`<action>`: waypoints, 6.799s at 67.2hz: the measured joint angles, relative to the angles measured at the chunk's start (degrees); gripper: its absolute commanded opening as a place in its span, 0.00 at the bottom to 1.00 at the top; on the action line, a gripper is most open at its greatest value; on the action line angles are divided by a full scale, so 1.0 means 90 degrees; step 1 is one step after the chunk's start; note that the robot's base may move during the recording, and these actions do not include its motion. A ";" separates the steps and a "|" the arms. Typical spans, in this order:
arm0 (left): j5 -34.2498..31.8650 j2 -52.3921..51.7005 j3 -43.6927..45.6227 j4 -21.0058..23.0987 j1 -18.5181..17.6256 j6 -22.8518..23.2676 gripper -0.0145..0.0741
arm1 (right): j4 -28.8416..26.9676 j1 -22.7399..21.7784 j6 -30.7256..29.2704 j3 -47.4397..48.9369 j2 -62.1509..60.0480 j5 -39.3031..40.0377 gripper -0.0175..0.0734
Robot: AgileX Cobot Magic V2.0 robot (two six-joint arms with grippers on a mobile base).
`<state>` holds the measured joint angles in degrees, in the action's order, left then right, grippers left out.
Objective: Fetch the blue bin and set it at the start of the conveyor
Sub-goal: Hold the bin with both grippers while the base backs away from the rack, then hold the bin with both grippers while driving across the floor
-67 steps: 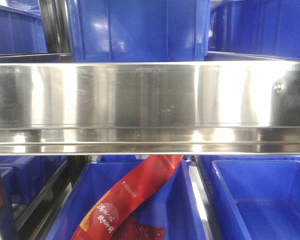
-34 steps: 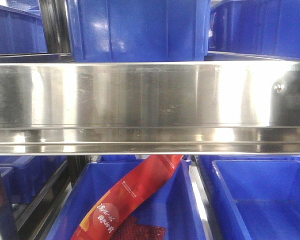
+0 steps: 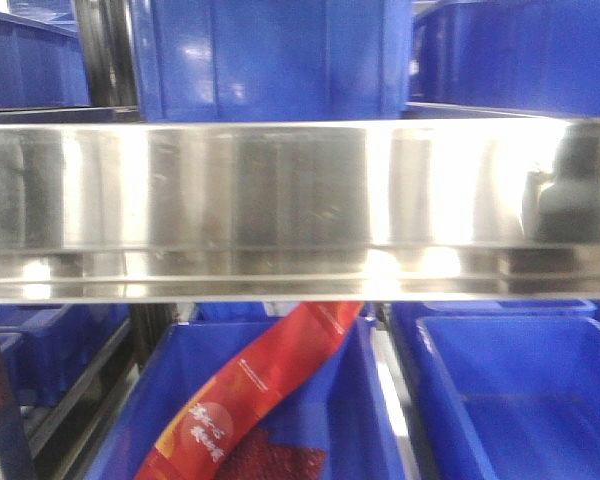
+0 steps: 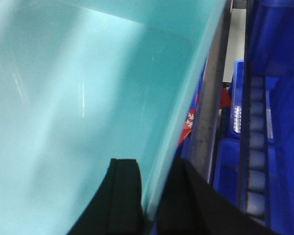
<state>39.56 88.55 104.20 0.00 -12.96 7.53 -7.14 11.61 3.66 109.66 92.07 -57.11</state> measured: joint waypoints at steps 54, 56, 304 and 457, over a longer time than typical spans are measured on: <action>-0.0064 0.0014 0.0000 0.0000 0.0000 0.0000 0.04 | -0.0009 0.0000 0.0000 0.0000 0.0000 0.0000 0.02; -0.0064 0.0014 0.0000 0.0000 0.0000 0.0000 0.04 | -0.0009 0.0000 0.0000 0.0000 0.0000 0.0000 0.02; -0.0131 0.0014 0.0000 0.0000 0.0000 0.0000 0.04 | -0.0016 0.0000 0.0000 0.0000 0.0000 0.0091 0.02; -0.0131 0.0014 0.0000 0.0000 0.0000 0.0000 0.04 | -0.0043 0.0000 0.0000 0.0000 0.0011 0.0103 0.02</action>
<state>38.38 88.68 104.20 0.00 -12.96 7.53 -7.53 11.61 3.66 109.66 92.17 -56.18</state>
